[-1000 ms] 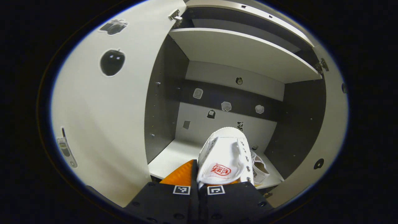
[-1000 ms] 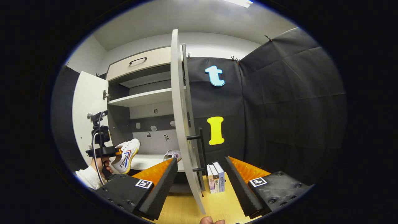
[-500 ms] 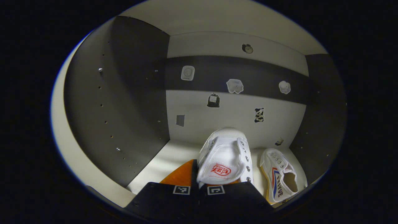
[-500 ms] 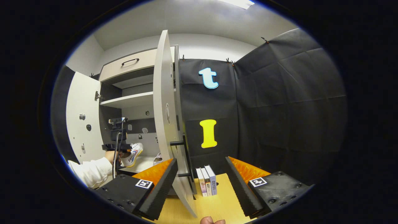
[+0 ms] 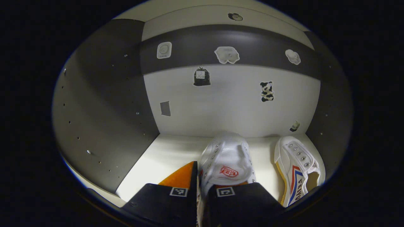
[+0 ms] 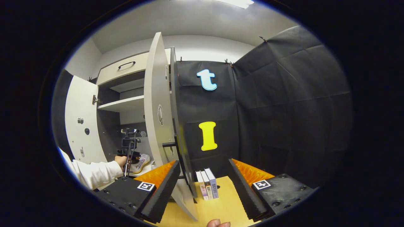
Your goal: Grab one shoe with the right hand and put it into the shoe cabinet, grab the other shoe with the left hand and put it into the shoe cabinet; then close the right door with the right hand and the left door with the left hand.
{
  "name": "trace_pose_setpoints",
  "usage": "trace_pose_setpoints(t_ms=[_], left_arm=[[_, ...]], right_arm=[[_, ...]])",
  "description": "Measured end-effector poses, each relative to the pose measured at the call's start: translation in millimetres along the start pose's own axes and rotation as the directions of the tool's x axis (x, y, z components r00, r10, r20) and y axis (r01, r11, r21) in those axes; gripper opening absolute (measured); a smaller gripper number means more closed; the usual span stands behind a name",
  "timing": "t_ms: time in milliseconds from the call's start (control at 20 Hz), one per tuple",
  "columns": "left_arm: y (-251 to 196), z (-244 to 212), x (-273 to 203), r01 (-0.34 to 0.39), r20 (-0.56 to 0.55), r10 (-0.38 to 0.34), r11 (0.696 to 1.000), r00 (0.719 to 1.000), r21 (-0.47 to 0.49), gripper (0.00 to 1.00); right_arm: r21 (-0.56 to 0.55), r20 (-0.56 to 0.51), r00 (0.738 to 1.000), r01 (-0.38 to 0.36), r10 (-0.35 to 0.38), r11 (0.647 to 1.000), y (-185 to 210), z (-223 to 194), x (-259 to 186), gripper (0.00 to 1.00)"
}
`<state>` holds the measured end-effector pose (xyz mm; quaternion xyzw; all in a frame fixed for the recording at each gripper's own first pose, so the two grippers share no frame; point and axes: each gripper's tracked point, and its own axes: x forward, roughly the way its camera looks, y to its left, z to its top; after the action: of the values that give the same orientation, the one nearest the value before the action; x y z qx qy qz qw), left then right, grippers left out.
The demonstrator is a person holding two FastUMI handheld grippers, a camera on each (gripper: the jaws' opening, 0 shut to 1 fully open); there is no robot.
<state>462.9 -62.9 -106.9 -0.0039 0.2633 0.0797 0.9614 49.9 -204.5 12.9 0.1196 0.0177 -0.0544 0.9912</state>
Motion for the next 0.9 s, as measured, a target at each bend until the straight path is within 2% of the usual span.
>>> trace_pose_setpoints(t_ms=[100, 300, 350, 400, 550, 600, 650, 700, 800, 900], left_arm=[[1.8, -0.2, -1.1, -0.016, 0.001, 0.016, 1.0, 1.0, 0.006, 0.27], [3.1, 0.6, -12.5, -0.013, 0.012, 0.013, 1.0, 1.0, 0.028, 0.27], [2.9, 1.2, -16.5, -0.01, 0.03, 0.009, 1.0, 1.0, 0.03, 0.3], [3.1, 1.3, -20.7, -0.004, 0.044, 0.002, 0.999, 0.999, 0.035, 0.39], [7.4, 4.5, -39.2, 0.008, 0.099, -0.011, 0.999, 0.995, 0.038, 0.57], [7.8, 6.5, -46.7, 0.018, 0.118, -0.022, 0.999, 0.993, 0.033, 0.67], [6.5, 8.3, -56.1, 0.032, 0.137, -0.035, 0.999, 0.99, 0.027, 0.7], [3.9, 10.3, -66.6, 0.053, 0.157, -0.057, 0.998, 0.986, 0.024, 0.81], [3.4, 15.2, -90.7, 0.069, 0.205, -0.074, 0.997, 0.976, 0.028, 0.96], [3.7, 23.6, -124.5, 0.079, 0.28, -0.084, 0.996, 0.956, 0.03, 0.96]], right_arm=[[0.011, -0.009, 1.0, 0.01, -0.01, 1.0, -8.4, -3.9, -1.7, 0.97], [-0.024, 0.006, 1.0, 0.008, -0.008, 1.0, -11.0, 0.9, -2.4, 0.98], [-0.032, 0.006, 1.0, 0.005, -0.005, 0.999, -11.3, 1.4, -3.0, 1.0], [-0.032, 0.004, 1.0, 0.004, -0.004, 0.999, -11.3, 1.3, -3.6, 0.98], [-0.006, 0.013, 1.0, -0.02, 0.02, 1.0, -8.0, 4.5, -6.3, 0.98], [-0.002, 0.005, 1.0, -0.026, 0.026, 1.0, -7.6, 2.6, -6.7, 0.98], [-0.002, -0.005, 1.0, -0.028, 0.028, 1.0, -8.7, 0.8, -6.7, 0.98], [-0.002, -0.011, 1.0, -0.029, 0.029, 1.0, -9.7, 0.4, -7.6, 0.98], [-0.007, -0.009, 1.0, -0.029, 0.029, 1.0, -10.5, 4.2, -9.4, 0.98], [-0.022, 0.011, 1.0, -0.018, 0.018, 1.0, -13.7, 12.5, -10.7, 0.98]])
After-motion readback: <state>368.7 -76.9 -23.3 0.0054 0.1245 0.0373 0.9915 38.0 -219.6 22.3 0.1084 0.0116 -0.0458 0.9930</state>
